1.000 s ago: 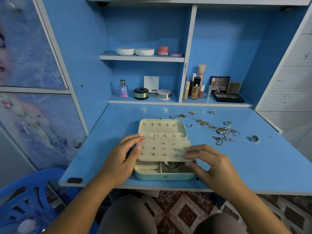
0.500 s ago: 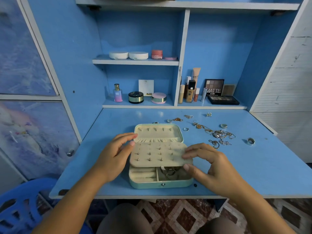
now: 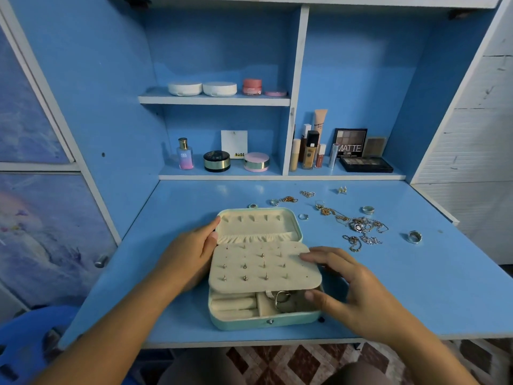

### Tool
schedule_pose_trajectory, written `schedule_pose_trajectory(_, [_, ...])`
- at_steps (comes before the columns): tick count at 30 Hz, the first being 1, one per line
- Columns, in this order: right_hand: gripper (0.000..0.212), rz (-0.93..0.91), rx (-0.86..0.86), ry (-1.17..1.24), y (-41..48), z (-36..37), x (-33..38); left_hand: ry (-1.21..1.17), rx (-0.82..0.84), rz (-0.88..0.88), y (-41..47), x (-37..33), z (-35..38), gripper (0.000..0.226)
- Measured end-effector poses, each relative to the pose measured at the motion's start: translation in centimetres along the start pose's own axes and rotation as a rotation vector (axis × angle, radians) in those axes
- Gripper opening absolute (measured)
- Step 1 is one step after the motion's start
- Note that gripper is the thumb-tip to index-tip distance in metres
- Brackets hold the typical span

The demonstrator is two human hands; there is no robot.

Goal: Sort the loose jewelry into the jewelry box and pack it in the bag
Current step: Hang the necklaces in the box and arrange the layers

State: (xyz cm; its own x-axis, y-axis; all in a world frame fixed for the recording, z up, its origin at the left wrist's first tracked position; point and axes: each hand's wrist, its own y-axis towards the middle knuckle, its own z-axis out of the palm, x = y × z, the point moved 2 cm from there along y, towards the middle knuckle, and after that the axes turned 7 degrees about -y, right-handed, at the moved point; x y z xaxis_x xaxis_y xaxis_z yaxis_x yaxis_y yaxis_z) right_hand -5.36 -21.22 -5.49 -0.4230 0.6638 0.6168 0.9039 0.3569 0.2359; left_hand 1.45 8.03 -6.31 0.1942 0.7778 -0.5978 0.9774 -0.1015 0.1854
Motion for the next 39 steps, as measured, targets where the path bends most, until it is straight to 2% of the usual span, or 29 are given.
schedule_pose_trajectory(3, [0.047, 0.014, 0.008, 0.071, -0.2, -0.4, -0.6, 0.031, 0.011, 0.013, -0.1, -0.9, 0.7, 0.046])
schedule_pose_trajectory(8, [0.05, 0.002, 0.038, 0.13, -0.5, -1.0, -1.2, -0.069, 0.049, 0.047, 0.7, -1.2, 0.9, 0.045])
schedule_pose_trajectory(12, [0.054, 0.008, 0.11, 0.146, -0.2, -2.4, -1.4, -0.154, 0.009, 0.076, 1.7, -1.1, 0.1, 0.044])
schedule_pose_trajectory(16, [0.055, 0.011, 0.182, 0.21, 0.4, -4.4, -1.1, -0.115, 0.032, 0.074, 3.5, -1.1, -0.2, 0.048])
schedule_pose_trajectory(18, [0.052, 0.007, 0.157, 0.22, 1.0, -4.9, -0.8, -0.149, 0.053, 0.086, 4.1, -1.1, -0.2, 0.043])
schedule_pose_trajectory(22, [0.049, 0.005, 0.12, 0.214, 1.6, -3.9, -0.2, -0.314, 0.073, 0.092, 3.6, -0.6, 0.1, 0.018])
schedule_pose_trajectory(27, [0.046, 0.01, 0.085, 0.211, 1.6, -1.9, -0.4, -0.32, 0.079, 0.09, 2.3, 0.1, 0.3, 0.015])
schedule_pose_trajectory(34, [0.046, 0.014, 0.055, 0.22, 1.4, -1.2, -0.4, -0.273, 0.053, 0.052, 1.8, 0.0, 0.1, 0.039])
schedule_pose_trajectory(39, [0.044, 0.018, 0.057, 0.206, 1.4, -1.5, -0.4, -0.151, 0.066, 0.043, 1.4, 0.8, -0.8, 0.041])
